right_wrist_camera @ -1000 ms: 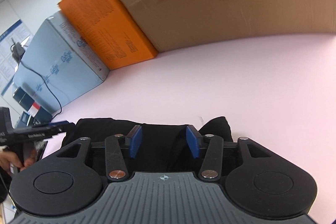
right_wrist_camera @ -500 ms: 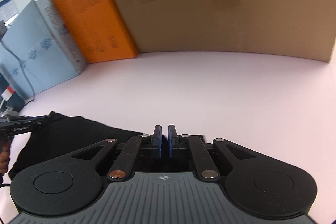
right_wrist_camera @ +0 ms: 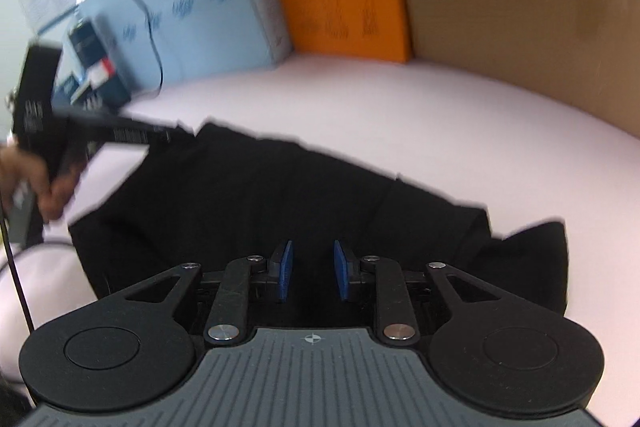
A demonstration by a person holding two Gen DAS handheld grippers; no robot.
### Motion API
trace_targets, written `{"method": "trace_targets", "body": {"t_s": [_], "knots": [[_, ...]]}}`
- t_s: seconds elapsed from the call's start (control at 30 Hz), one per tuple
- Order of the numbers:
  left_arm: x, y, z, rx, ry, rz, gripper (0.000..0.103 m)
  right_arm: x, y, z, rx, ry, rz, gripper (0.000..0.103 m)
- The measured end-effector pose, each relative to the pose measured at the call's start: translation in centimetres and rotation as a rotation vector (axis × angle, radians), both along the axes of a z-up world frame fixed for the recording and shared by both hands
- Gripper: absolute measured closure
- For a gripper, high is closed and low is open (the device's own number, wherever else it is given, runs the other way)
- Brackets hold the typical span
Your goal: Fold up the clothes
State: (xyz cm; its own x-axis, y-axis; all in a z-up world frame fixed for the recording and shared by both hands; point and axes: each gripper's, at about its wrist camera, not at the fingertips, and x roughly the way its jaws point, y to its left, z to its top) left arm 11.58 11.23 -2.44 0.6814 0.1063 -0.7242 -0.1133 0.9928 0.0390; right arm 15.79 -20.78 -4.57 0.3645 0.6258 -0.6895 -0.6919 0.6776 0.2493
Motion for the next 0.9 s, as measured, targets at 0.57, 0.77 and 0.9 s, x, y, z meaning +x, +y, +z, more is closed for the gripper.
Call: {"method": "trace_targets", "body": {"t_s": [0.57, 0.77, 0.9], "knots": [[-10.7, 13.9, -1.3, -0.457, -0.013, 0.217, 0.018, -1.0, -20.8, 0.7, 0.323, 0.290, -0.430, 0.025], [-10.9, 14.0, -1.8, -0.605, -0.043, 0.169, 0.014, -0.5, -21.9, -2.3, 0.479, 0.449, -0.384, 0.011], [-8.9, 11.3, -2.0, -0.616, -0.020, 0.070, 0.006, 1.1, -17.5, -2.2, 0.481, 0.449, -0.280, 0.003]]}}
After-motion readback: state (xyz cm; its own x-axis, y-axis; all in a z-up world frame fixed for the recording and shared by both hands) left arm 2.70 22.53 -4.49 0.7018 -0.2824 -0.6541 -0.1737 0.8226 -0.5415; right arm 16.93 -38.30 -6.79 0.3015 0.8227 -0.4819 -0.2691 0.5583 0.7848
